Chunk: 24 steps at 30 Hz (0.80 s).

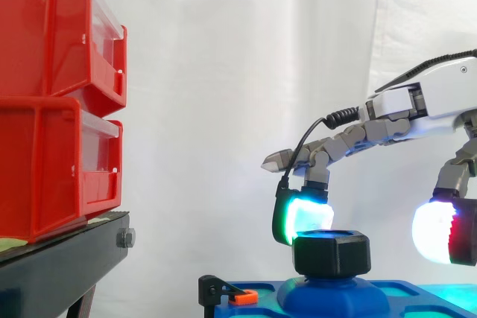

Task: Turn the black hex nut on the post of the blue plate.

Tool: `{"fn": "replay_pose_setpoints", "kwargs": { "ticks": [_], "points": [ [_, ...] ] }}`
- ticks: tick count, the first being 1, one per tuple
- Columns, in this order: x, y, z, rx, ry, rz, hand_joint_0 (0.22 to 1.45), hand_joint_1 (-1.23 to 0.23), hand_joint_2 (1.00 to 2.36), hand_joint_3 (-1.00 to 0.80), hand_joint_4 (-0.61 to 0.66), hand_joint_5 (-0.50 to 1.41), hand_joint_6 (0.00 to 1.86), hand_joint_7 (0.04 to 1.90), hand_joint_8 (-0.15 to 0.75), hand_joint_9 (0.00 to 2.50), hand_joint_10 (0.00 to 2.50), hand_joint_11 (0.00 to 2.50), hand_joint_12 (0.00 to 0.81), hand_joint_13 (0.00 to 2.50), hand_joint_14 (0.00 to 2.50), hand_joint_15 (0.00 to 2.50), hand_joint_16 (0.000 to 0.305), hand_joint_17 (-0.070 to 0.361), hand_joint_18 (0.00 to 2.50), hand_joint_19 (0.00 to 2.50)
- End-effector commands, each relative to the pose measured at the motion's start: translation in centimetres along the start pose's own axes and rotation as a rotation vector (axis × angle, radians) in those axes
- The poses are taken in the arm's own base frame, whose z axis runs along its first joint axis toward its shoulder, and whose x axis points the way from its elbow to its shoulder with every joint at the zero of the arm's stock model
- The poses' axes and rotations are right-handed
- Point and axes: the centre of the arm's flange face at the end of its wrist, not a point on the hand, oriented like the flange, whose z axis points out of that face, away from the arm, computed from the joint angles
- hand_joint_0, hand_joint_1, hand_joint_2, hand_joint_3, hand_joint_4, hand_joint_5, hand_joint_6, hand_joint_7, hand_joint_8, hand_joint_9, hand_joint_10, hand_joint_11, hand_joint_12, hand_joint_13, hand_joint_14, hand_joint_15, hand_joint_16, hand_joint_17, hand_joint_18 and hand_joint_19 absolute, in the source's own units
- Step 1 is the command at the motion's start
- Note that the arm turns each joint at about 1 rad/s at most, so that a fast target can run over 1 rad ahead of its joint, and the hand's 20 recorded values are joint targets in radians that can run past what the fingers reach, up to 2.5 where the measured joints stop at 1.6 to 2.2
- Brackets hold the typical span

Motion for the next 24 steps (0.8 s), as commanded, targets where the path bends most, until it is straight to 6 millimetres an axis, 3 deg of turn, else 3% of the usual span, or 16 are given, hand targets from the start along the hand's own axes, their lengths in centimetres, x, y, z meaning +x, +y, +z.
{"fn": "replay_pose_setpoints", "kwargs": {
  "ticks": [1,24],
  "points": [
    [-0.19,0.18,-0.32,0.001,0.012,-0.001,0.45,-0.59,1.00,-0.50,0.07,-0.29,0.50,0.87,0.097,0.00,0.00,0.00,0.276,0.09,0.00,0.05,0.038,0.086,0.15,0.19],
    [-0.95,1.02,-1.14,0.005,0.050,-0.018,0.45,-0.59,1.00,-0.50,0.07,-0.29,0.50,0.87,0.093,0.00,0.00,0.00,0.275,0.09,0.00,0.04,0.037,0.084,0.16,0.19]
  ]
}}
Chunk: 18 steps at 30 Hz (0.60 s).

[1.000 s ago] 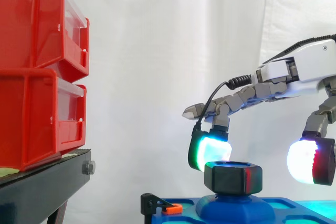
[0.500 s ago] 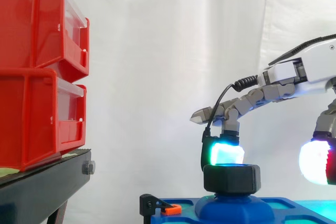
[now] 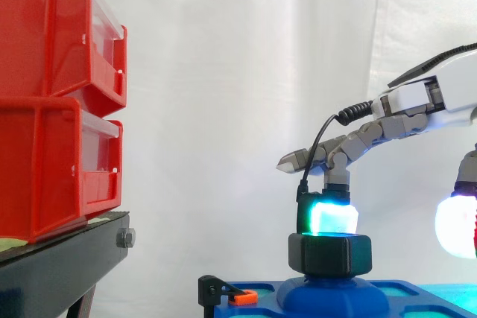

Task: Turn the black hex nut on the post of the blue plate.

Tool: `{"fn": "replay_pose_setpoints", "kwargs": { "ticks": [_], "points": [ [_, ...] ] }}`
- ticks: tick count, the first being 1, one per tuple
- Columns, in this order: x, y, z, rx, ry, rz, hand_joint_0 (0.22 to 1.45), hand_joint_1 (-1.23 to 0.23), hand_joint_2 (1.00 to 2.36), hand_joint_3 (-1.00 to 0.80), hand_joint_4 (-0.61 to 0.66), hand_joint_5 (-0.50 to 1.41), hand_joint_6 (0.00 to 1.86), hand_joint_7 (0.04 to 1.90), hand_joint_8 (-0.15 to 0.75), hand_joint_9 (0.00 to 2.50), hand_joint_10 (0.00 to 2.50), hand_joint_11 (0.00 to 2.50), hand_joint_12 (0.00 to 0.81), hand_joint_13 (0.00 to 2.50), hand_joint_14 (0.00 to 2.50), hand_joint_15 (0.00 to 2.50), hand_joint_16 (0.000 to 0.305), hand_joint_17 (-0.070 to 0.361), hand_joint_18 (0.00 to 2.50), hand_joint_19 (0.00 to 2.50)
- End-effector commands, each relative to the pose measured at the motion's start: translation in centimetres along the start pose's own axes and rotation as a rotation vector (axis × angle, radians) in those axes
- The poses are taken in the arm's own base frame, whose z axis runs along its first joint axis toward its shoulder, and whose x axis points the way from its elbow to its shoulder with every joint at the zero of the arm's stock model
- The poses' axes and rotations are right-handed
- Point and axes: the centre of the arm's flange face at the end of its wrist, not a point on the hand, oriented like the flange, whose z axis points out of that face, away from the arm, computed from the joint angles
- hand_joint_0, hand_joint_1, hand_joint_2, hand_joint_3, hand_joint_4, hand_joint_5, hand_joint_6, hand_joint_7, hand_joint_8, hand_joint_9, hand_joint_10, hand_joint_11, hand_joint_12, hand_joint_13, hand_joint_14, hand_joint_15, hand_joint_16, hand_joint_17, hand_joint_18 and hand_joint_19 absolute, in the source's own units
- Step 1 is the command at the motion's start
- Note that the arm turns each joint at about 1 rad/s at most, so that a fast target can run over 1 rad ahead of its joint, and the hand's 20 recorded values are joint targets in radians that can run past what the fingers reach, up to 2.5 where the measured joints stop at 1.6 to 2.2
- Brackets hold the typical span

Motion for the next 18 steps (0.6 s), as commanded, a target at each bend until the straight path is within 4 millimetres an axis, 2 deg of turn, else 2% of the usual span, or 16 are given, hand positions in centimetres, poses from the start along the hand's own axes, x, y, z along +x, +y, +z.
{"fn": "replay_pose_setpoints", "kwargs": {
  "ticks": [1,10,18],
  "points": [
    [-0.2,0.1,-0.1,0.001,0.000,-0.001,0.45,-0.59,1.00,-0.50,0.07,-0.29,0.50,0.87,0.093,0.00,0.00,0.00,0.275,0.09,0.00,0.05,0.037,0.084,0.16,0.20],
    [-0.1,0.4,-0.1,-0.001,0.015,0.001,0.46,-0.59,1.00,-0.50,0.06,-0.29,0.50,0.87,0.093,0.00,0.00,0.00,0.274,0.09,0.00,0.05,0.037,0.084,0.16,0.18],
    [-0.8,1.5,-0.6,0.018,0.040,-0.001,0.45,-0.59,1.00,-0.50,0.06,-0.29,0.50,0.87,0.092,0.00,0.00,0.00,0.275,0.09,0.00,0.05,0.037,0.083,0.16,0.19]
  ]
}}
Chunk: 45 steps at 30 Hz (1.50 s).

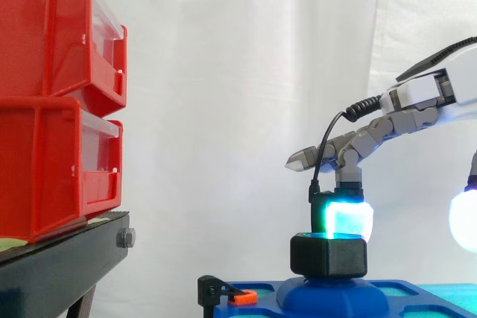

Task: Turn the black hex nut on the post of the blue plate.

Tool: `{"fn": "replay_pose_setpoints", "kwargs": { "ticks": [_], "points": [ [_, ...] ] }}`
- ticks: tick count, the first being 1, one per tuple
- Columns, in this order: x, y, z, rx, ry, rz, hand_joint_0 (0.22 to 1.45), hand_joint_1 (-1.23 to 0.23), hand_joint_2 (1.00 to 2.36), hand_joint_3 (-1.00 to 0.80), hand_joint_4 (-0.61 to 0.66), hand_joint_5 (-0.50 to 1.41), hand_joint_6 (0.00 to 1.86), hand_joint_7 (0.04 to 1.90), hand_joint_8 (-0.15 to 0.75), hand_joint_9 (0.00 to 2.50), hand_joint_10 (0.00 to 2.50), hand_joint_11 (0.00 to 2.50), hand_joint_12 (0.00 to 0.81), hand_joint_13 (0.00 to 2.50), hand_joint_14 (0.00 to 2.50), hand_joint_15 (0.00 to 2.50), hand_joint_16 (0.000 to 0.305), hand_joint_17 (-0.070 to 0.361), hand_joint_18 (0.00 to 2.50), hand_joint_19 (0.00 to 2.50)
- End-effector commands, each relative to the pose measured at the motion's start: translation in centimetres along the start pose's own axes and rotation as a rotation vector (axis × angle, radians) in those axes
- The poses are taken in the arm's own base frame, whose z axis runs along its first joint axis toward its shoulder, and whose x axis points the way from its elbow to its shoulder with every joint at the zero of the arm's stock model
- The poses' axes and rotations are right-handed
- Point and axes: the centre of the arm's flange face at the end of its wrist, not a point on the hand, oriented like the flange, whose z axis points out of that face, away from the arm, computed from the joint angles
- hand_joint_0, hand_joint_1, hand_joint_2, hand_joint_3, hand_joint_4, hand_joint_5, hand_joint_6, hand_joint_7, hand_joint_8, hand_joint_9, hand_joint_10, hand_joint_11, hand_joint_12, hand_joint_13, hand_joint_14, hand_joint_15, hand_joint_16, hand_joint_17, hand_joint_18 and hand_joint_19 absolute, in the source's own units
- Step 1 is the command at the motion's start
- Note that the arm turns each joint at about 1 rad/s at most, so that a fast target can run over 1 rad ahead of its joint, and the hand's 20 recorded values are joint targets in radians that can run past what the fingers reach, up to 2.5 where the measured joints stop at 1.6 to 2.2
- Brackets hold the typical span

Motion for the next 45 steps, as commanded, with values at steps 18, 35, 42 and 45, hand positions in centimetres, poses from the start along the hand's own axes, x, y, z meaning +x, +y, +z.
{"fn": "replay_pose_setpoints", "kwargs": {
  "ticks": [18,35,42,45],
  "points": [
    [-0.6,2.5,-0.2,0.006,0.029,-0.009,0.46,-0.59,1.00,-0.50,0.06,-0.29,0.50,0.87,0.090,0.00,0.00,0.00,0.274,0.10,0.00,0.05,0.037,0.083,0.16,0.19],
    [0.5,5.3,-1.9,0.035,0.019,0.000,0.46,-0.61,1.00,-0.50,0.07,-0.29,0.50,0.86,0.095,0.00,0.00,0.00,0.275,0.13,0.00,0.03,0.037,0.084,0.20,0.17],
    [0.0,5.6,-2.2,0.037,0.010,0.009,0.46,-0.61,1.00,-0.50,0.08,-0.29,0.50,0.87,0.096,0.00,0.00,0.00,0.275,0.13,0.00,0.04,0.038,0.084,0.20,0.18],
    [-0.9,5.6,-2.8,0.039,-0.004,0.008,0.46,-0.61,1.00,-0.50,0.08,-0.29,0.50,0.87,0.096,0.00,0.00,0.00,0.274,0.13,0.00,0.04,0.038,0.084,0.20,0.17]
  ]
}}
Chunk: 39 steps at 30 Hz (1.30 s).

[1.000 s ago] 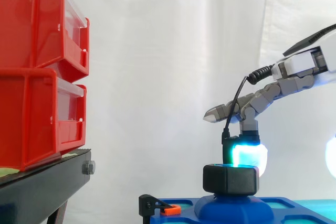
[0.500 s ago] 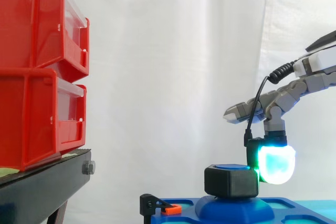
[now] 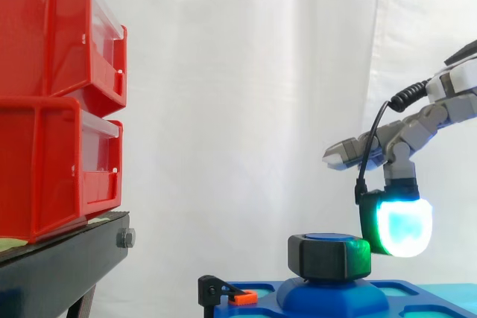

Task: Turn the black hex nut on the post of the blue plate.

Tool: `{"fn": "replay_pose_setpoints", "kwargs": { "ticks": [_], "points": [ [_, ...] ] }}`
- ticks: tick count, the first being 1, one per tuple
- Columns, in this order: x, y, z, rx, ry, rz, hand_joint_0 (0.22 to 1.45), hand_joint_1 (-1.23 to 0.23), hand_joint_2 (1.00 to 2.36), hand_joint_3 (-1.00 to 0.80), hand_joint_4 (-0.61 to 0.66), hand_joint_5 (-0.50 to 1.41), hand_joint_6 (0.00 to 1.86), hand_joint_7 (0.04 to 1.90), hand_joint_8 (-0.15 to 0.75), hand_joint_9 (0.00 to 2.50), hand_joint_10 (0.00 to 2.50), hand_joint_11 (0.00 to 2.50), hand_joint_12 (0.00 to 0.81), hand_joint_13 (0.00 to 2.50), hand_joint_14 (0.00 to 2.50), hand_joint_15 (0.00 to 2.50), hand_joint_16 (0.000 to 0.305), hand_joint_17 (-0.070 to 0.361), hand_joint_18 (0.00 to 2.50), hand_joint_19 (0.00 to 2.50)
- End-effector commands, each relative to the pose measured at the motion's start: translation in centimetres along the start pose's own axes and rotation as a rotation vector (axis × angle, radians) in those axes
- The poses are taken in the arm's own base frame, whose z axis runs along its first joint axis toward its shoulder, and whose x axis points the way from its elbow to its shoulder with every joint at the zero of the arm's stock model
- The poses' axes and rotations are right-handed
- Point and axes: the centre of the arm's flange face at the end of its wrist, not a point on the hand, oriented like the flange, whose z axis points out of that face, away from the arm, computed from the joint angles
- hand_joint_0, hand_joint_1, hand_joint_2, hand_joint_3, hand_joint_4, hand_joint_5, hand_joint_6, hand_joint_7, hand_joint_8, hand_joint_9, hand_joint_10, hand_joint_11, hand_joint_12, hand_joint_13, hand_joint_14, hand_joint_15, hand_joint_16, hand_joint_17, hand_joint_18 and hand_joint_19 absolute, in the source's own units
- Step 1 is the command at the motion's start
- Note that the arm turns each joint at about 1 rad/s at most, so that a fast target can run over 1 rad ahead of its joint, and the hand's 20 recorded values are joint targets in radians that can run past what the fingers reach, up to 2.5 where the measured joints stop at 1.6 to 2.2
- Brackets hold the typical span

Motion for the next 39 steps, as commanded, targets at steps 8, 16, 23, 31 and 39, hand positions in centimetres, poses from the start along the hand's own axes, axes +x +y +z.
{"fn": "replay_pose_setpoints", "kwargs": {
  "ticks": [8,16,23,31,39],
  "points": [
    [-2.6,-0.4,-1.9,0.010,-0.027,0.006,0.45,-0.60,1.00,-0.50,0.09,-0.28,0.50,0.87,0.096,0.00,0.00,0.00,0.273,0.14,0.00,0.04,0.037,0.084,0.21,0.18],
    [-5.6,-0.4,-1.7,0.003,-0.093,0.103,0.45,-0.60,1.00,-0.50,0.09,-0.28,0.50,0.88,0.094,0.00,0.00,0.00,0.272,0.14,0.00,0.05,0.037,0.084,0.21,0.18],
    [-6.1,0.0,-0.4,-0.010,-0.171,0.108,0.47,-0.70,1.00,-0.50,0.05,-0.30,0.50,0.84,0.083,0.00,0.00,0.00,0.274,0.01,0.00,0.02,0.037,0.083,0.10,0.16],
    [-4.2,0.8,3.9,-0.036,-0.208,0.114,0.50,-0.79,1.00,-0.50,-0.07,-0.30,0.50,0.76,0.064,0.00,0.00,0.00,0.270,0.00,0.00,0.00,0.037,0.083,0.00,0.06],
    [-4.3,0.8,5.9,-0.062,-0.207,0.116,0.53,-0.80,1.00,-0.50,-0.09,-0.30,0.50,0.75,0.058,0.00,0.00,0.00,0.263,0.00,0.00,0.00,0.036,0.081,0.00,0.03]
  ]
}}
